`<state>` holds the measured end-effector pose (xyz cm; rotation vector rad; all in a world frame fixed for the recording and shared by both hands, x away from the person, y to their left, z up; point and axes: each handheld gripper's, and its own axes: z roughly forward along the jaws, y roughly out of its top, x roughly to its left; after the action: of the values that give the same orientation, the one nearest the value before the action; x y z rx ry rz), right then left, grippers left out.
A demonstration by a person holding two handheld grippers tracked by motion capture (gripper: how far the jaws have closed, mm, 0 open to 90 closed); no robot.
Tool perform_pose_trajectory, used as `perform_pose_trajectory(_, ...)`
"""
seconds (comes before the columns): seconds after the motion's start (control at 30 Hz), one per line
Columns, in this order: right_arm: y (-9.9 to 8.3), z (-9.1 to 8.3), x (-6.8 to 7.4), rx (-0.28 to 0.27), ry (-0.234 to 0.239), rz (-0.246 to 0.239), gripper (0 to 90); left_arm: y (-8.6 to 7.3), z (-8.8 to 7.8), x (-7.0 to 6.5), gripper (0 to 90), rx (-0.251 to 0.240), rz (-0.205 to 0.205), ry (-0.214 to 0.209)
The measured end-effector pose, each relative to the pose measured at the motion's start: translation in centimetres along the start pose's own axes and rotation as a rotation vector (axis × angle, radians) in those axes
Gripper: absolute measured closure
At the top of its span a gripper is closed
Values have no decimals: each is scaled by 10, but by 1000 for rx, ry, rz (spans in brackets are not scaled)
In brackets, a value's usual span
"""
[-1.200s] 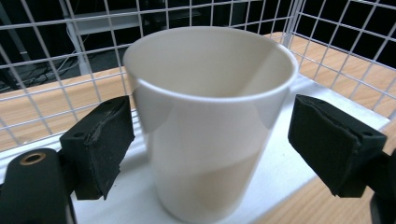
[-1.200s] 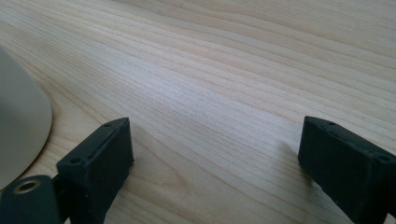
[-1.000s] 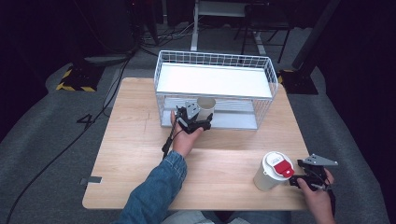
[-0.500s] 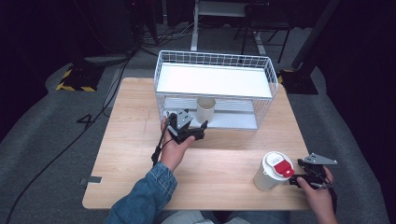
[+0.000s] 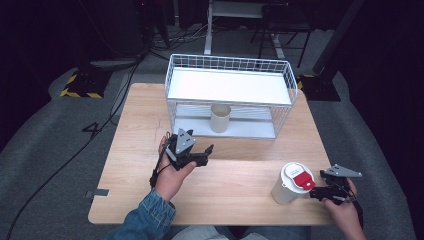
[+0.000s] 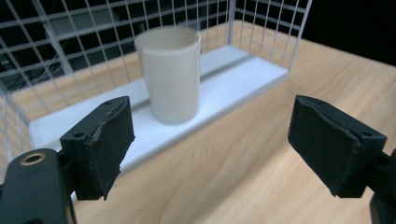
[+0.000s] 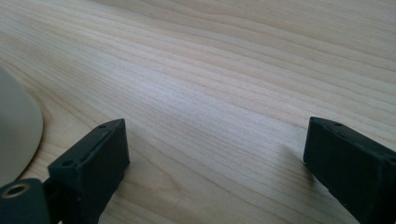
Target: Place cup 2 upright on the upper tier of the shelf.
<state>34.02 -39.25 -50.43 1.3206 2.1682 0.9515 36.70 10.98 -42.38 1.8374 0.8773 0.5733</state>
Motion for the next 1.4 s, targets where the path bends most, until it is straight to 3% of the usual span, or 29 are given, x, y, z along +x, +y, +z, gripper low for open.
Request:
perform_pose_trajectory(0.07, 1, -1, 0, -10, 5, 7, 66, -7, -7, 2, 151, 31, 0, -15)
perform_pose_trajectory(0.17, 3, -4, 1, -14, 11, 5, 39, -16, -19, 5, 151, 88, -39, -59)
perform_pose_trajectory(0.37, 5, -10, 2, -20, -6, -1, 60, -33, -37, 13, 151, 129, -57, -67)
perform_pose_trajectory(0.53, 5, -16, 3, -40, 10, 12, 69, -51, -47, 20, 151, 176, -65, -83)
perform_pose_trajectory(0.6, 4, -20, 4, -43, 6, 5, 48, -58, -48, 24, 152, 189, -67, -111)
perform_pose_trajectory(0.67, 3, -22, 5, -38, 7, -3, 44, -63, -47, 29, 153, 261, -87, -126)
perform_pose_trajectory(0.73, 2, -26, 6, -45, 15, -1, 10, -66, -43, 32, 155, 339, -128, -83)
perform_pose_trajectory(0.8, 2, -30, 7, -50, 20, -12, 0, -68, -40, 34, 156, 379, -144, -52)
perform_pose_trajectory(0.83, 2, -32, 7, -51, 19, -14, 0, -70, -40, 34, 156, 378, -154, -32)
perform_pose_trajectory(0.9, 3, -38, 9, -63, 28, -21, 0, -77, -38, 36, 156, 383, -170, -34)
perform_pose_trajectory(1.17, 1, -60, 19, -101, 68, -21, 0, -94, -34, 42, 156, 434, -184, 15)
perform_pose_trajectory(1.23, 1, -66, 21, -108, 81, -15, 0, -96, -34, 42, 154, 425, -149, 30)
perform_pose_trajectory(1.33, 2, -73, 27, -117, 93, -17, 0, -97, -34, 42, 155, 422, -147, 37)
perform_pose_trajectory(1.4, 3, -77, 30, -129, 101, -21, 0, -99, -33, 41, 152, 416, -119, 51)
